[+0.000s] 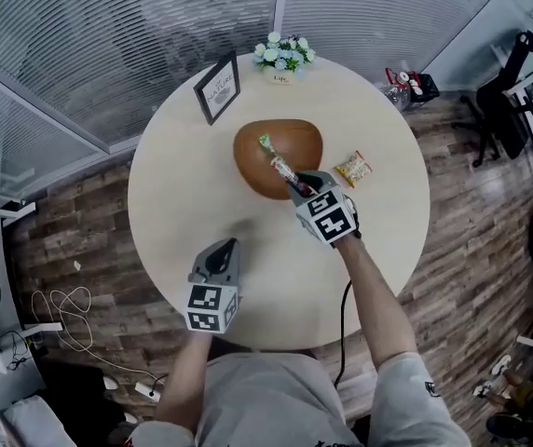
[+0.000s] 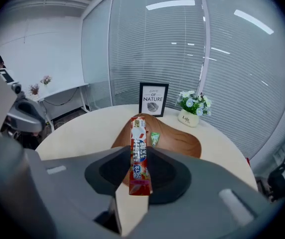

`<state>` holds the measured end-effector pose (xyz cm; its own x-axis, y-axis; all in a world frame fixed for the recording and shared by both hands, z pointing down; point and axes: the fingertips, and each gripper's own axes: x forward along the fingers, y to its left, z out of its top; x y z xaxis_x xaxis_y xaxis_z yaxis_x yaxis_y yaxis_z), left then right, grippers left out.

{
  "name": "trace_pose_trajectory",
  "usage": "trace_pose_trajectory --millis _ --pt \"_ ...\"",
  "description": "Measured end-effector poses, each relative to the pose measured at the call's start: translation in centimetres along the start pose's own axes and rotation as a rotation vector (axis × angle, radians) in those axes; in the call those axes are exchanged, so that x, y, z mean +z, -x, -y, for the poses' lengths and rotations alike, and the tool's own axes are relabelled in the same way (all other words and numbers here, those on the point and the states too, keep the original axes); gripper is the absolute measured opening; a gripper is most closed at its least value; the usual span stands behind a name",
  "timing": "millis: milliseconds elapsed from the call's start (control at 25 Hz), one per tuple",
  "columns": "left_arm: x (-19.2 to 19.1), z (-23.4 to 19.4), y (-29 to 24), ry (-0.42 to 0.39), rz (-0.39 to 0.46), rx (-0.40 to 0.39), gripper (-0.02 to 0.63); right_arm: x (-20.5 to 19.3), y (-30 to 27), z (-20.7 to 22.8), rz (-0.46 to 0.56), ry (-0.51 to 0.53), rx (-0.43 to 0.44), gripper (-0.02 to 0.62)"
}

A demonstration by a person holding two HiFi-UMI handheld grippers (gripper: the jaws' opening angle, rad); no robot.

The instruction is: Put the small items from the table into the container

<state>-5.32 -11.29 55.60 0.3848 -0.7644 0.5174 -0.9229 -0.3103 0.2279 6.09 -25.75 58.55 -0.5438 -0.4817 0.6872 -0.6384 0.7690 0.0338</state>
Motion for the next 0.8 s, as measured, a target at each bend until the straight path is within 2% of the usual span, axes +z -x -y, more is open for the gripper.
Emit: trace_pose_trajectory --millis 120,400,560,800 --pt "-0.5 -0.3 0.5 0.013 -0.003 0.014 0.006 0.7 -3.0 0.6 -0.065 -0.001 0.014 0.101" --pt "-1.0 -2.4 1.7 0.038 -0.008 0.053 0.006 -1.8 -8.0 1.0 -0.236 -0.018 0.024 0.103" --pt "-1.2 -3.3 2.0 0.054 -0.001 0.072 0.006 -2.3 -8.5 1.3 -0.233 -0.01 0.002 0.103" --pt "-0.9 -2.7 1.4 0.042 -0.004 0.056 0.006 -1.2 -6.5 1.7 -0.127 -0.058 -0.017 0.106"
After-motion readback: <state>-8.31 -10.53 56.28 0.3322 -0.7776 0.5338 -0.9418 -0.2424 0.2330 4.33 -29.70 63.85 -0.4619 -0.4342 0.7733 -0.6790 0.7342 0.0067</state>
